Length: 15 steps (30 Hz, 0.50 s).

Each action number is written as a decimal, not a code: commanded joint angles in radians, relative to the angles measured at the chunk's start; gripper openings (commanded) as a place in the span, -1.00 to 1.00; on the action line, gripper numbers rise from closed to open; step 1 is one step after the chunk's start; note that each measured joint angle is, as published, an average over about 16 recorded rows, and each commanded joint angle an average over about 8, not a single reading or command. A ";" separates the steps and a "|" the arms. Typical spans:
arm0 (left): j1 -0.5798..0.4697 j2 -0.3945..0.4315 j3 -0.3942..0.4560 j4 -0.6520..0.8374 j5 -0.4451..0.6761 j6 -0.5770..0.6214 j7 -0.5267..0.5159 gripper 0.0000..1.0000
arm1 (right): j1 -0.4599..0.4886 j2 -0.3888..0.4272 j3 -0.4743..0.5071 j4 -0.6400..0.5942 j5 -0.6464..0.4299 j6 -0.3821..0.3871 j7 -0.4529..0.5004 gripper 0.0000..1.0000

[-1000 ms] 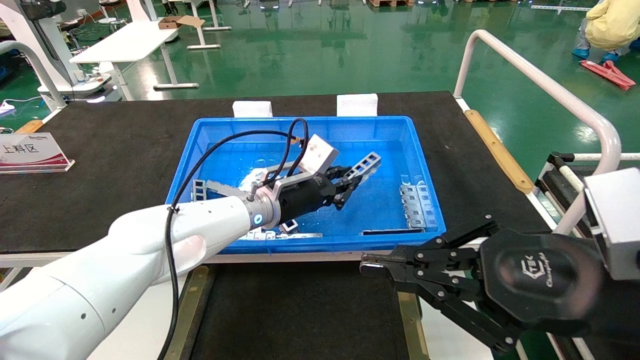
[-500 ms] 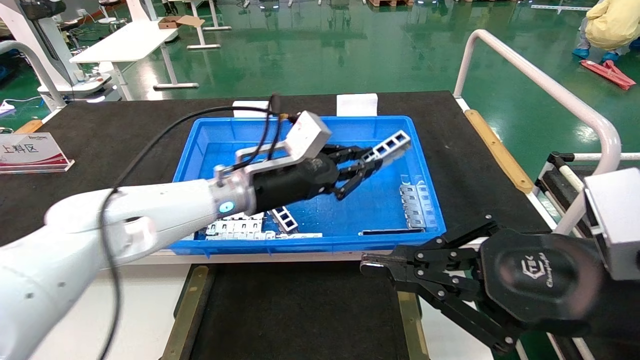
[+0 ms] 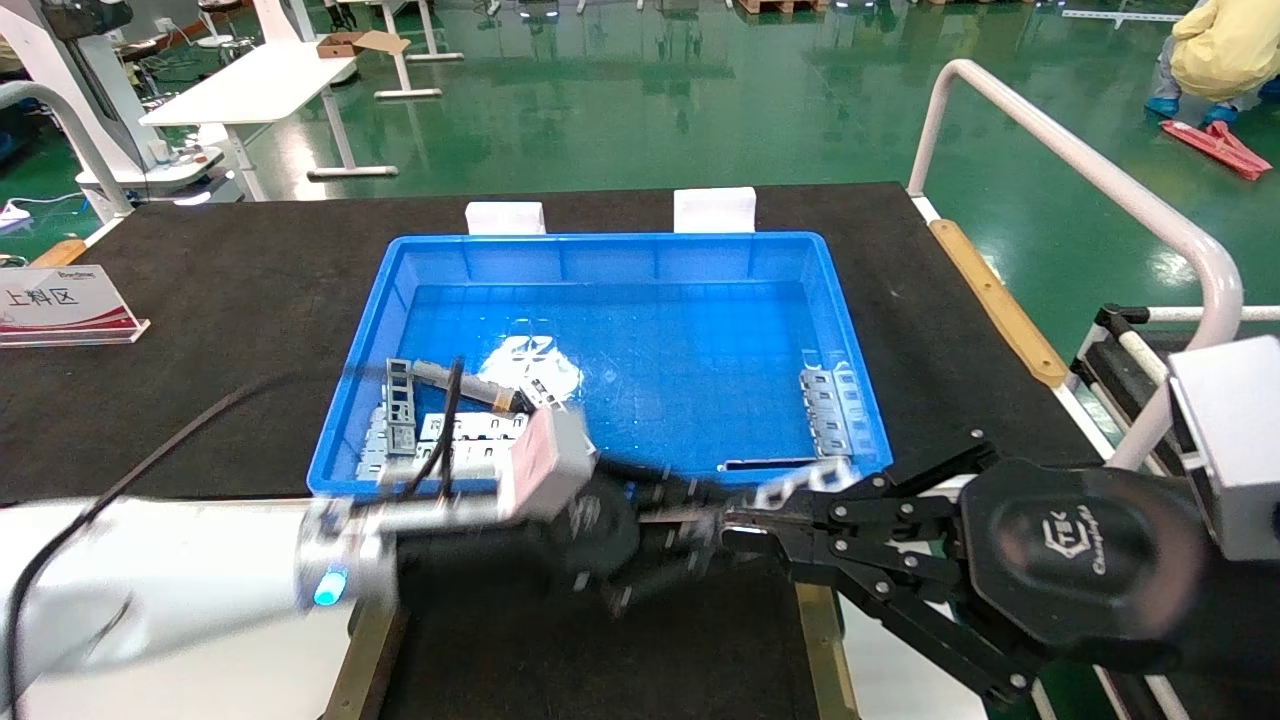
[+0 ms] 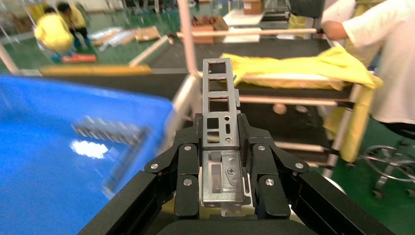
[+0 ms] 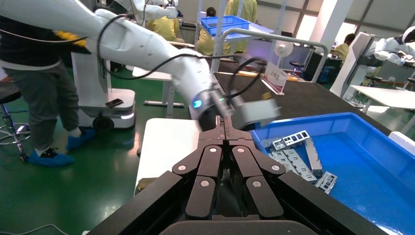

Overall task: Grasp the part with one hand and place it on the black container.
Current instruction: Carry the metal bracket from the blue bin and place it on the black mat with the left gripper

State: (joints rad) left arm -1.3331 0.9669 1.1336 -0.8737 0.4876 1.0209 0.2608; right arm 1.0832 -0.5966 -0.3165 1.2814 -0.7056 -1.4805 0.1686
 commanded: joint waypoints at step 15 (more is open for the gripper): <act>0.368 -0.150 0.078 -0.351 -0.007 -0.428 -0.073 -1.00 | 0.000 0.000 -0.001 0.000 0.000 0.000 0.000 -1.00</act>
State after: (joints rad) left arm -0.9725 0.8366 1.1941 -1.2078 0.4615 0.5851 0.1812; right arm 1.0834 -0.5963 -0.3171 1.2814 -0.7052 -1.4803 0.1683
